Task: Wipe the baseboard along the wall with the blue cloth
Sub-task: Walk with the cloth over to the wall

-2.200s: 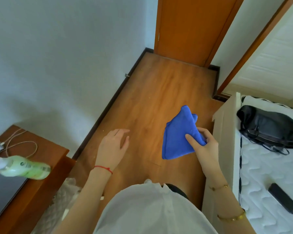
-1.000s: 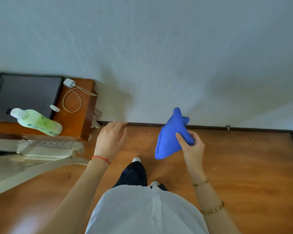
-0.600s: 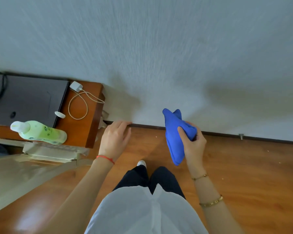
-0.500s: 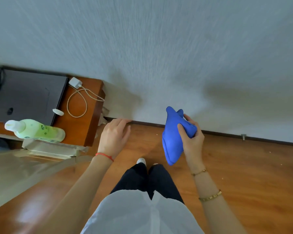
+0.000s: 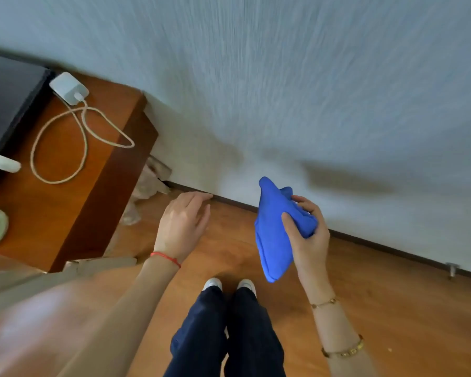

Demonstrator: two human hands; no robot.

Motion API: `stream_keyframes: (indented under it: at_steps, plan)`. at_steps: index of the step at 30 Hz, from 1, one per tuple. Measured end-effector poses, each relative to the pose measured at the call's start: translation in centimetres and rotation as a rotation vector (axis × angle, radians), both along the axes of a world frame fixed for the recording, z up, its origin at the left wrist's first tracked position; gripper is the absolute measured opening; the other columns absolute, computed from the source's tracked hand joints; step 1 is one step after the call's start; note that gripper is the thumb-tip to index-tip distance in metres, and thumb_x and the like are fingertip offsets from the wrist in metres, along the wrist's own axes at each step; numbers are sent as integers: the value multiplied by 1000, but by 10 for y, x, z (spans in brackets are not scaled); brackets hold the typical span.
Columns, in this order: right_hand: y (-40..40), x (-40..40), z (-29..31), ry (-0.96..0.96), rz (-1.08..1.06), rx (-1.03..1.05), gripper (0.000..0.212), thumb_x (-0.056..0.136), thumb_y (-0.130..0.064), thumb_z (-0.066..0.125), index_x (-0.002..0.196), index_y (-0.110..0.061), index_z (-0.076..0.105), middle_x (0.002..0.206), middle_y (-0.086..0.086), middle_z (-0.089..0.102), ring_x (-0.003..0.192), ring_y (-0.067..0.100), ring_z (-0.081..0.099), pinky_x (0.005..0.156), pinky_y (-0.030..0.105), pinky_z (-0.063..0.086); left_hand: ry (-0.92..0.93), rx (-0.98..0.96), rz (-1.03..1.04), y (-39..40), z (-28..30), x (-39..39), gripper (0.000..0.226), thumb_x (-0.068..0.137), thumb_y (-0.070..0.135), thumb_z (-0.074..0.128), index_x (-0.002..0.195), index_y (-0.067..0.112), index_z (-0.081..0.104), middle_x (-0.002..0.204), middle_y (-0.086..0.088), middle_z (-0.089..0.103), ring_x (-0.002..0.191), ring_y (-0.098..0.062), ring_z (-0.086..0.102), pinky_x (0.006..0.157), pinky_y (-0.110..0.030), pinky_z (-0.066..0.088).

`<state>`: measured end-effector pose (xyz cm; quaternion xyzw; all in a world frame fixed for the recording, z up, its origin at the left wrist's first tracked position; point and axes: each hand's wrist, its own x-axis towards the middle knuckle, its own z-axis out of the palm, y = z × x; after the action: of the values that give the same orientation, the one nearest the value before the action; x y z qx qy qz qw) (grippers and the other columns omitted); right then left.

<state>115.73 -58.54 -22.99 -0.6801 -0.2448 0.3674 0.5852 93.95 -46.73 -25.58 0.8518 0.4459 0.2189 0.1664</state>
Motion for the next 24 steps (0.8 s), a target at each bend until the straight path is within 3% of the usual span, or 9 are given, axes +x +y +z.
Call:
stream_keyframes:
  at_steps: [2, 6, 10, 15, 18, 24]
  plan:
    - [7, -3, -51, -13, -26, -43, 29, 85, -20, 75, 106, -19, 56, 102, -12, 66, 93, 5, 65, 80, 23, 51, 15, 9, -4, 10, -52, 1, 21, 98, 14, 57, 114, 8, 69, 107, -8, 69, 98, -24, 66, 82, -38, 55]
    - [18, -4, -161, -39, -44, -62, 18, 88, -8, 72, 98, -12, 57, 79, -20, 65, 73, -1, 63, 68, 16, 51, 40, 38, -39, 25, -158, 0, 20, 96, 12, 61, 114, 8, 70, 107, -9, 70, 100, -26, 66, 85, -38, 53]
    - [30, -6, -259, -47, -36, -31, 21, 87, -5, 71, 102, -5, 57, 87, -9, 64, 75, 0, 62, 69, 14, 50, 35, 80, -92, 38, -256, 0, 20, 95, 11, 61, 113, 8, 70, 105, -8, 70, 99, -27, 66, 84, -41, 56]
    - [46, -16, -360, -64, -1, 37, 24, 87, -6, 72, 106, -12, 59, 96, -6, 66, 83, 1, 64, 75, 16, 51, 14, 158, -175, 53, -359, 6, 24, 95, 18, 60, 116, 11, 69, 105, -4, 68, 100, -26, 65, 82, -40, 53]
    - [51, -23, -407, -60, 5, 63, 25, 87, -8, 73, 106, -19, 60, 97, -8, 68, 87, 4, 65, 77, 21, 54, -3, 189, -182, 59, -402, 7, 25, 96, 21, 58, 117, 12, 68, 109, -3, 68, 103, -24, 63, 84, -37, 51]
    - [54, -31, -472, -35, -26, 119, 29, 87, 1, 70, 110, -12, 58, 95, -12, 68, 86, 0, 66, 77, 15, 51, 0, 235, -145, 71, -462, -8, 25, 96, 20, 57, 117, 12, 68, 108, -3, 68, 102, -23, 64, 84, -37, 51]
